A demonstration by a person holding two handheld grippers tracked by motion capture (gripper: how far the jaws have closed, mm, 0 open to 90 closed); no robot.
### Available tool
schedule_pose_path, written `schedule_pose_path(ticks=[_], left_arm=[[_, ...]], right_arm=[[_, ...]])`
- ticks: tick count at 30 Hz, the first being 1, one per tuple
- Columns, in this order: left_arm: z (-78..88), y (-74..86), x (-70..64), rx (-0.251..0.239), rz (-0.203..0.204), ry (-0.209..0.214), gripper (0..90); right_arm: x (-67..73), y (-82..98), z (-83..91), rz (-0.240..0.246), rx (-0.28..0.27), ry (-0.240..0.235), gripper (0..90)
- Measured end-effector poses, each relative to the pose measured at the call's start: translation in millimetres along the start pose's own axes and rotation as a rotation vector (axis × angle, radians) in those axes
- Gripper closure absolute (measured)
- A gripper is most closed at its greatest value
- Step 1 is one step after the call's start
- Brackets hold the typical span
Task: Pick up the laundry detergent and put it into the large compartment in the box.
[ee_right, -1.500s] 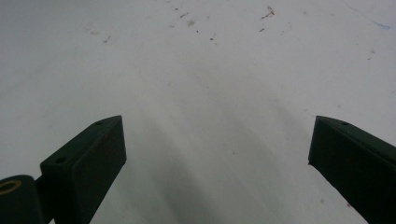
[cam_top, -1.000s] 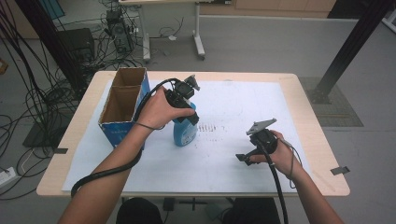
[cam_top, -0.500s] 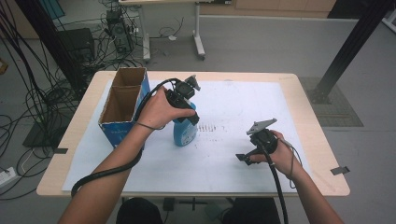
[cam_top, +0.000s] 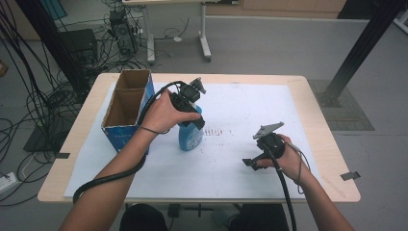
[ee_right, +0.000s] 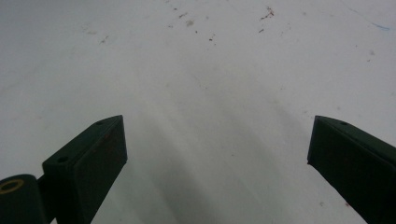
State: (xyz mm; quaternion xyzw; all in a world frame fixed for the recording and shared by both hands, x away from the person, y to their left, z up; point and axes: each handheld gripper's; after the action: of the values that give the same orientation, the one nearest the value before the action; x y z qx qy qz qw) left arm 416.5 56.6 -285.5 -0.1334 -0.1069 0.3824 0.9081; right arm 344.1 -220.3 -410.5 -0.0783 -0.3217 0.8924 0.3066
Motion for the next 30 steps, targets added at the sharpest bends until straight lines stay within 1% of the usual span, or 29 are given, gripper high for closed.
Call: schedule_pose_path(ticks=[13,30], left_arm=[[-0.2,-0.2,-1.0,0.004,0.001,-0.002,9.8],[0.0,0.8,0.8,0.002,0.005,-0.003,10.0]], right_arm=[[-0.1,0.2,1.1,0.001,0.006,0.003,4.4],[0.8,-1.2,0.2,0.007,0.006,0.005,4.6]])
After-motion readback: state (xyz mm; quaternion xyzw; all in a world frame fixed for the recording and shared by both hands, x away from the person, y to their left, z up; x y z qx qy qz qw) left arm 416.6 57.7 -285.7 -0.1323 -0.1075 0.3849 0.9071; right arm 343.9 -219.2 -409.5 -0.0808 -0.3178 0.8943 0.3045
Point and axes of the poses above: each handheld gripper's, and its own axes: z roughly backward along the jaws, y roughly out of its underside, x roughly to its left, and after that the axes turned 4 degrees about -y, right-handed
